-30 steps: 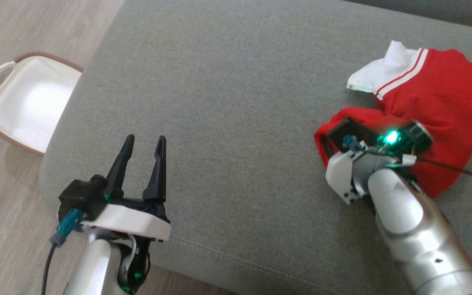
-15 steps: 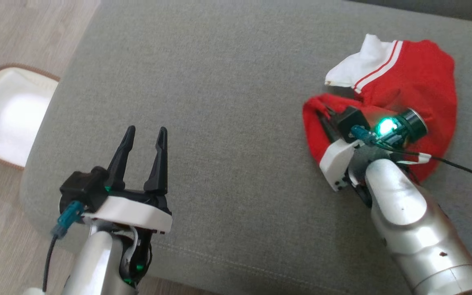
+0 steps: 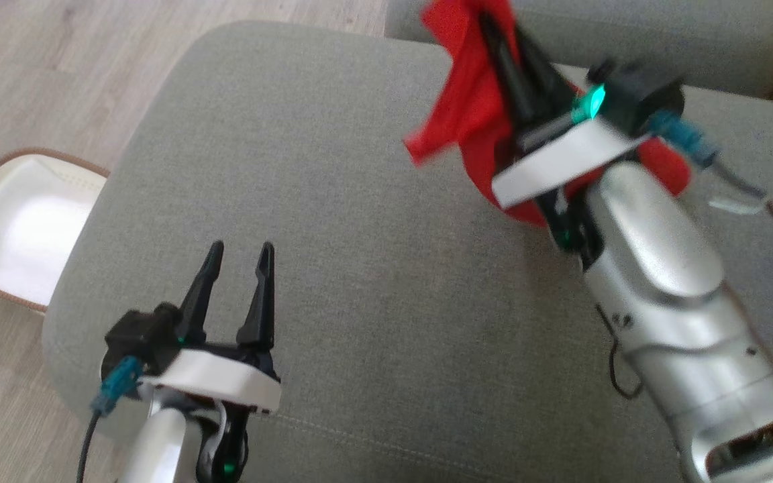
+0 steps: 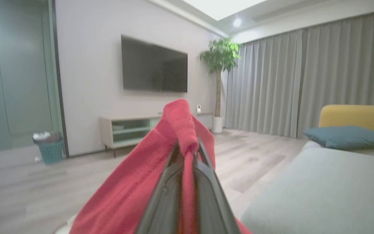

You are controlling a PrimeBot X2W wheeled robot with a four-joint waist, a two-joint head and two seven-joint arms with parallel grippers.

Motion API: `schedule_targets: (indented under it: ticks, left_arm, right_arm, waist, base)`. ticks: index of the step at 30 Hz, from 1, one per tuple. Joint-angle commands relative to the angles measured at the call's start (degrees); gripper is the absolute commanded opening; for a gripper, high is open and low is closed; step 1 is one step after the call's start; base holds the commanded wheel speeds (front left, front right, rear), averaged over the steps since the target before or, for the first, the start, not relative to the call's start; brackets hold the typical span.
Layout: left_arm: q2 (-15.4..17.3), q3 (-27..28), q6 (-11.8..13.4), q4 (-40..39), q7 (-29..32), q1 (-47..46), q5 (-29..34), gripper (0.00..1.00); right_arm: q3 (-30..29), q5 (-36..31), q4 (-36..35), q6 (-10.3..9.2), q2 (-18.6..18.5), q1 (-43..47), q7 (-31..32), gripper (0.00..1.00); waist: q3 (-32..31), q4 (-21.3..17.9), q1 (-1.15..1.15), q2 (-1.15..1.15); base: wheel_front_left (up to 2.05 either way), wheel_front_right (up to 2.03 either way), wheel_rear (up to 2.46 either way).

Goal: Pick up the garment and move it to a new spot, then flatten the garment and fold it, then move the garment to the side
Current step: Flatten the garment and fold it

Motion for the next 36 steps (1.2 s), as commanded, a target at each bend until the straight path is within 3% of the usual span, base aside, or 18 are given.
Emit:
schedule_targets:
  ticks: [1, 5, 9, 16, 19, 22, 26, 27, 28, 29, 36]
  left_arm:
    - [0.44, 1.90, -0.23, -1.72, -0.35, -1.02, 0.55, 1.00]
    - [0.44, 2.34, -0.29, -1.84, -0.35, -0.08, 0.79, 1.00]
    - [0.44, 2.85, 0.07, -2.63, -0.35, 0.12, 0.68, 1.00]
    - [0.43, 3.16, 0.49, -3.36, -0.35, 0.34, -0.01, 1.00]
    - [0.43, 2.87, 0.50, -3.09, -0.35, 0.46, -0.22, 1.00]
    - [0.43, 2.71, 0.57, -3.08, -0.35, 0.27, -0.15, 1.00]
    - [0.43, 2.84, 0.59, -3.13, -0.35, -0.04, 0.13, 1.00]
    - [0.43, 2.89, 0.56, -3.13, -0.35, -0.17, 0.22, 1.00]
    - [0.43, 3.00, 0.54, -3.13, -0.35, -0.26, 0.30, 1.00]
    - [0.43, 3.14, 0.49, -3.13, -0.35, -0.34, 0.40, 1.00]
    - [0.43, 3.67, 0.09, -3.05, -0.35, -0.39, 0.85, 1.00]
  right_arm:
    - [0.12, 2.99, -4.39, -0.05, 1.09, -3.59, -0.58, 0.00]
    - [-3.57, 8.12, -11.35, -0.05, 1.09, -6.32, -0.63, 0.00]
    - [-9.60, 9.11, -10.76, -0.05, 1.09, -7.36, -0.64, 0.00]
    - [-21.36, -0.66, 1.20, -0.05, 1.07, -2.28, -0.62, 0.00]
    - [-25.89, -5.93, 5.37, -0.05, -0.63, 2.69, 0.40, 0.00]
    - [-30.85, -10.73, 8.38, -0.05, -2.63, 7.64, 1.98, 0.00]
    - [-36.31, -14.91, 9.80, -0.05, -2.68, 11.14, 3.23, 0.00]
    - [-37.87, -15.97, 9.84, -0.05, -2.30, 11.98, 3.46, 0.16]
    - [-39.35, -17.23, 9.74, -0.05, -1.93, 12.76, 3.66, 0.47]
    - [-40.77, -18.60, 9.63, -0.05, -1.53, 13.47, 4.08, 1.00]
    - [-45.39, -22.21, 6.05, -0.05, 0.91, 17.03, 3.90, 1.00]
  waist:
    - [-0.91, 0.11, 0.00, 0.00]
    - [-1.46, -0.12, 0.00, 0.00]
    - [-1.05, -1.16, 0.00, 0.00]
    - [-0.34, -3.83, 0.00, 0.00]
    - [-0.18, -5.23, 0.00, 0.00]
    - [0.01, -6.74, 0.00, 0.00]
    - [0.15, -8.31, 0.00, 0.00]
    - [0.16, -8.81, 0.00, 0.00]
    - [0.14, -9.37, 0.00, 0.00]
    - [0.15, -9.95, 0.00, 0.00]
    - [-0.99, -13.67, 0.00, 0.00]
  base:
    - [0.00, 0.00, 0.00]
    - [0.00, 0.00, 0.00]
    - [0.00, 0.00, 0.00]
    - [0.00, 0.00, 0.00]
    - [0.00, 0.00, 0.00]
    - [0.00, 0.00, 0.00]
    - [0.00, 0.00, 0.00]
    - [0.00, 0.00, 0.00]
    - [0.00, 0.00, 0.00]
    - [0.00, 0.00, 0.00]
    - [0.00, 0.00, 0.00]
